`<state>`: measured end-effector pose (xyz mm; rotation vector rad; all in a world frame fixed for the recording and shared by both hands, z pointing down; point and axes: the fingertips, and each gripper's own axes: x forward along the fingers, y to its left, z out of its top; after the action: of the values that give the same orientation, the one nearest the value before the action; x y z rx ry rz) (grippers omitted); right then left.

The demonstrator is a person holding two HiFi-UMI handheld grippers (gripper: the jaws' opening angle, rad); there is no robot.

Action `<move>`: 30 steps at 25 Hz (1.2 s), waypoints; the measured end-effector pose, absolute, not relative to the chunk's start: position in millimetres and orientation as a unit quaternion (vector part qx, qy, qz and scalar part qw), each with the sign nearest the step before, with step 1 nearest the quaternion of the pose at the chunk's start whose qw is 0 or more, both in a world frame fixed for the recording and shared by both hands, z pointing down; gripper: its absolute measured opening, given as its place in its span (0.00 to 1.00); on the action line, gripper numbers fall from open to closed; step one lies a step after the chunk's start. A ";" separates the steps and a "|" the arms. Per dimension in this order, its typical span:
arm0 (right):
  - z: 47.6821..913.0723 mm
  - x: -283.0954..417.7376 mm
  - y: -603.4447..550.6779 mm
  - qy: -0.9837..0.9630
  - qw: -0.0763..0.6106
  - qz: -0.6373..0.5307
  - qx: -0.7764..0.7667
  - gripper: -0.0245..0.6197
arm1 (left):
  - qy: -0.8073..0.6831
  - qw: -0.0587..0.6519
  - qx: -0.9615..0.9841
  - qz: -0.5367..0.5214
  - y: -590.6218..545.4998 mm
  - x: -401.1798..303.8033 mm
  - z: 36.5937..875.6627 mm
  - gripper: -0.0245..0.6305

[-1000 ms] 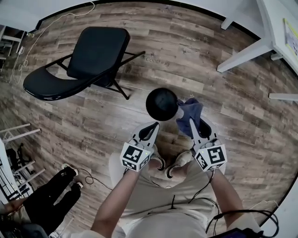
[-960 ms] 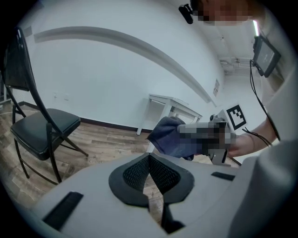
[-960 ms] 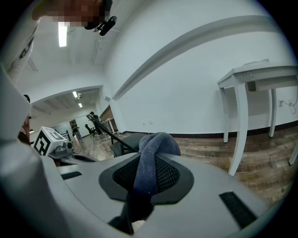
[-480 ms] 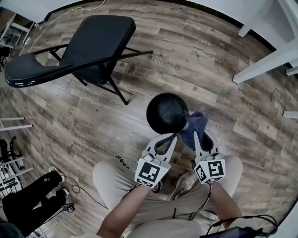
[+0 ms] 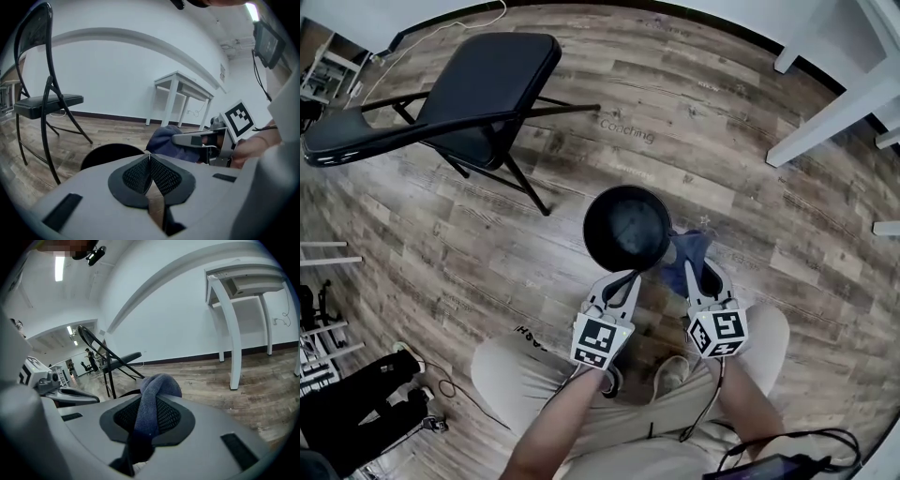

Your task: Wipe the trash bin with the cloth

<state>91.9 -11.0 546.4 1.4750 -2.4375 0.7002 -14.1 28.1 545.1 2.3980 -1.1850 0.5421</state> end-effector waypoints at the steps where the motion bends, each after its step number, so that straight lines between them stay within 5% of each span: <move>1: 551.3 89.7 -11.8 -0.825 0.105 0.244 0.499 0.15 | -0.424 0.206 0.859 0.202 27.2 -14.1 549.4 0.04; 16: 595.2 88.0 -25.3 -0.789 0.102 0.315 0.518 0.15 | -0.381 0.229 0.854 0.270 25.8 9.2 615.5 0.21; 30: 599.5 117.5 -21.7 -0.748 0.104 0.321 0.571 0.15 | -0.373 0.232 0.846 0.302 34.2 11.0 641.8 0.21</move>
<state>117.5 -21.7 599.5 1.6853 -2.2061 0.9472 11.0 34.2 641.8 2.3258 -1.0251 0.8287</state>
